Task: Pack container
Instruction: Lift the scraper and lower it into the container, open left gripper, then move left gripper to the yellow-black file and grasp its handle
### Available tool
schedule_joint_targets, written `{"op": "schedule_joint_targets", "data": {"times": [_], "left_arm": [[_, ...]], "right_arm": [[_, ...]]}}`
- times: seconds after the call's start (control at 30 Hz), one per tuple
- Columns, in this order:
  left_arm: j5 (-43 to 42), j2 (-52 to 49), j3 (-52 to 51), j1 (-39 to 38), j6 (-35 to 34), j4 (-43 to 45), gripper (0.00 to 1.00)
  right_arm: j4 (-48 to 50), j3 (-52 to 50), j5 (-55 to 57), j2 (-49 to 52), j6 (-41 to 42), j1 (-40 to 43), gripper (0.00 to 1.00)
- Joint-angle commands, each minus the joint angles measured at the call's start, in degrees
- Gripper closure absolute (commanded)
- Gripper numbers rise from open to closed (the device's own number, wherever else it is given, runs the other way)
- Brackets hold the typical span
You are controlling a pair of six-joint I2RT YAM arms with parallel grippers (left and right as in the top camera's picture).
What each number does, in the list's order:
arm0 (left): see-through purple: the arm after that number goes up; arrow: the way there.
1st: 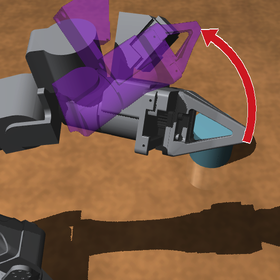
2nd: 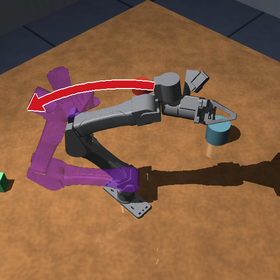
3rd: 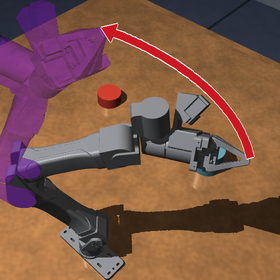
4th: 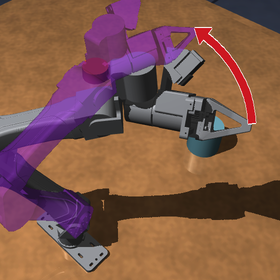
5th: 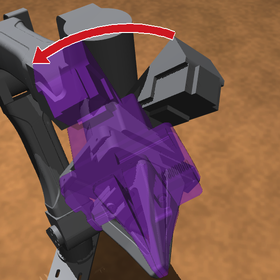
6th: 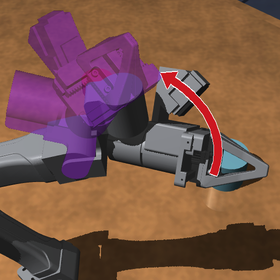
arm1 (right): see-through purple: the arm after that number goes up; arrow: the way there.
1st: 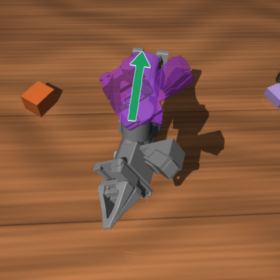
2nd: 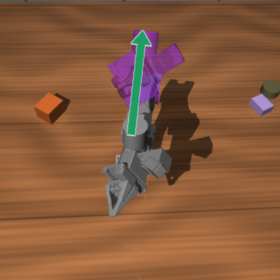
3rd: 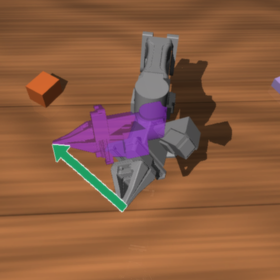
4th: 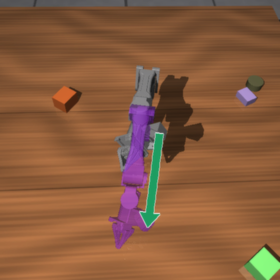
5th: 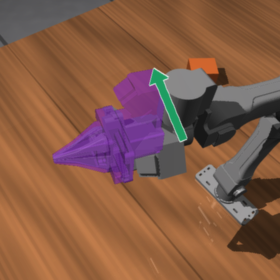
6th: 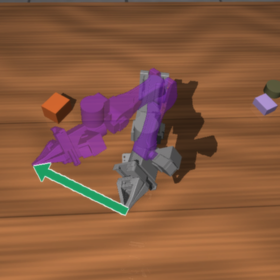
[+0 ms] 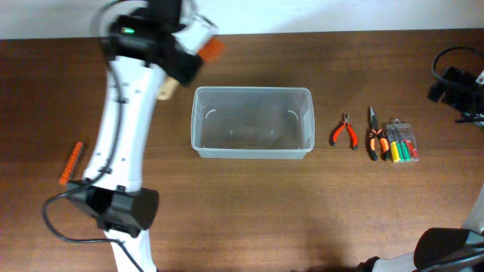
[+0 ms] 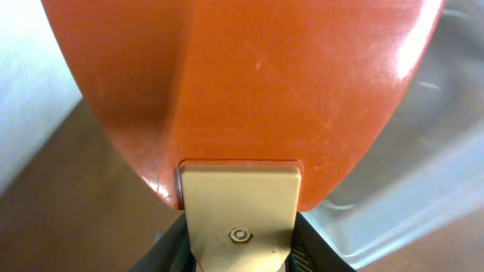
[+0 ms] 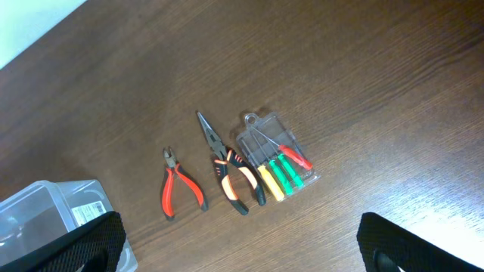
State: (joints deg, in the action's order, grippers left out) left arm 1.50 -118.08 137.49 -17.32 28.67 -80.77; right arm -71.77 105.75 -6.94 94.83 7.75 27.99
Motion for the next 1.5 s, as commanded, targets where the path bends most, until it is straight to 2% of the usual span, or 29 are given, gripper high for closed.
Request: {"op": "schedule_joint_targets", "data": {"times": [0.0,0.27,0.43,0.6,0.7,0.73,0.77,0.9,1.03,1.13,1.23,1.37,1.4,1.47], "left_arm": [[-7.5,-0.6,-2.5,-4.8,16.8,0.1,0.98],[-9.1,-7.9,-7.6,-12.0,38.2,0.0,0.98],[-7.3,-15.6,-8.0,-12.0,39.1,2.7,0.98],[7.0,-21.6,-8.0,-11.8,39.1,3.3,0.98],[6.7,-22.4,-8.0,-11.2,39.0,4.9,0.97],[5.0,-22.4,-8.0,-10.9,38.2,5.9,0.83],[3.8,-22.4,-8.0,-10.7,37.3,6.6,0.01],[4.5,-20.9,-7.9,-10.7,32.1,7.0,0.01],[4.6,-16.2,-6.4,-10.7,22.0,6.4,0.01],[8.0,-10.6,-4.2,-10.5,12.1,2.6,0.01],[12.7,-4.3,-3.7,-8.7,6.5,-2.1,0.01],[20.3,-0.7,-3.7,-1.6,-9.6,-6.5,0.01],[20.3,-0.5,-3.7,2.0,-14.1,-8.5,0.01],[17.7,-0.7,-4.0,8.0,-18.5,-11.8,0.01]], "right_arm": [[0.1,0.3,-0.1,0.1,0.3,0.2,0.01],[0.1,0.3,-0.1,0.1,0.3,0.2,0.01],[0.1,0.3,-0.1,0.1,0.3,0.2,0.02],[0.1,0.3,-0.1,0.1,0.3,0.2,0.02],[0.1,0.3,-0.1,0.1,0.3,0.2,0.02],[0.1,0.3,-0.1,0.1,0.3,0.2,0.02],[0.1,0.3,-0.1,0.1,0.3,0.2,0.02],[0.1,0.3,-0.1,0.1,0.3,0.2,0.02],[0.1,0.3,-0.1,0.1,0.3,0.2,0.02],[0.1,0.3,-0.1,0.1,0.3,0.2,0.01],[0.1,0.3,-0.1,0.1,0.3,0.2,0.01],[0.1,0.3,-0.1,0.1,0.3,0.2,0.02],[0.1,0.3,-0.1,0.1,0.3,0.2,0.01],[0.1,0.3,-0.1,0.1,0.3,0.2,0.02]]}}
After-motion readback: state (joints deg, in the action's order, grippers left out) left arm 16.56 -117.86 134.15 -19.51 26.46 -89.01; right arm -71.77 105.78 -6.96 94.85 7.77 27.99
